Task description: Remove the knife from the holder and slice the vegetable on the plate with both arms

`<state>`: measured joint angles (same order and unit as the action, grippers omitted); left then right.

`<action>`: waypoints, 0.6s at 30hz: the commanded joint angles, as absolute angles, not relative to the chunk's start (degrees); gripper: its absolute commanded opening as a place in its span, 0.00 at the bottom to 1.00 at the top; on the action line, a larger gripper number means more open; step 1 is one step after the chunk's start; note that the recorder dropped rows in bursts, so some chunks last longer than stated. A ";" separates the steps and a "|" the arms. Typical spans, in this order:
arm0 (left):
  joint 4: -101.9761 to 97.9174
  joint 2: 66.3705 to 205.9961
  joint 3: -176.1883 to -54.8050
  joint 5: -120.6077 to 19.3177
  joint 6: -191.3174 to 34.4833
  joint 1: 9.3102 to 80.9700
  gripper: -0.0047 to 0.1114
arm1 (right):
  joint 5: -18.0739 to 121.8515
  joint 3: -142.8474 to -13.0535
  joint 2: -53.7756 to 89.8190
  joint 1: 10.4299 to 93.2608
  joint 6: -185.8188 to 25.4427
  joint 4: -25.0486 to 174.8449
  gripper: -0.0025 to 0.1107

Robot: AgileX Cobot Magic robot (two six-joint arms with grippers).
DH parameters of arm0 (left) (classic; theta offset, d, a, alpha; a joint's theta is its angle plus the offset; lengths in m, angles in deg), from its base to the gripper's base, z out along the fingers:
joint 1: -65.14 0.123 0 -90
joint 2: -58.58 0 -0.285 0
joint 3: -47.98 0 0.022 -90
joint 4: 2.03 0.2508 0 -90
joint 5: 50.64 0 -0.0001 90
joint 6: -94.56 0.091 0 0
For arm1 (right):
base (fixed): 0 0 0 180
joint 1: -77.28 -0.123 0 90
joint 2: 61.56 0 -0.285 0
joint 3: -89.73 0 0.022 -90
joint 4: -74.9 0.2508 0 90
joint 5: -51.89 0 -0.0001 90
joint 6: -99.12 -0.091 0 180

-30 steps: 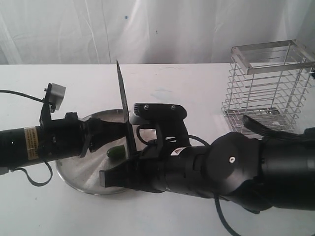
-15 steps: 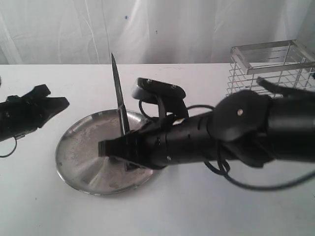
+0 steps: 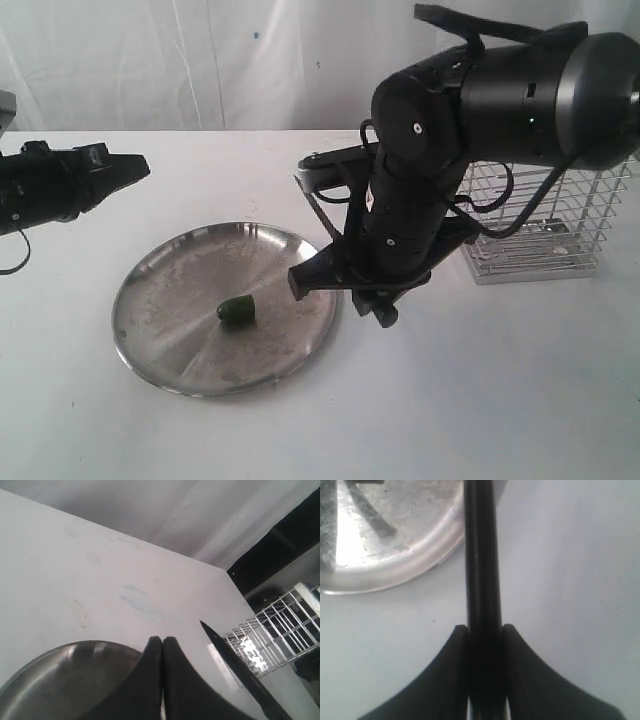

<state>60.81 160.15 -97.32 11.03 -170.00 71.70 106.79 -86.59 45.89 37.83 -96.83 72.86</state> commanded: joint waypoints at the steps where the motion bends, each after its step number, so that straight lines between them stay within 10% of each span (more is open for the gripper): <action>1: 63.46 160.37 -98.20 8.34 -167.74 70.99 0.04 | 109.09 -87.86 45.70 34.60 -96.03 75.52 0.02; 18: 61.21 165.52 -98.20 15.33 -158.20 67.14 0.04 | 102.53 -87.86 54.23 31.04 -98.92 81.01 0.02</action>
<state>62.16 164.32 -97.94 14.73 -159.97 67.51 103.35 -87.74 53.87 31.03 -99.34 80.53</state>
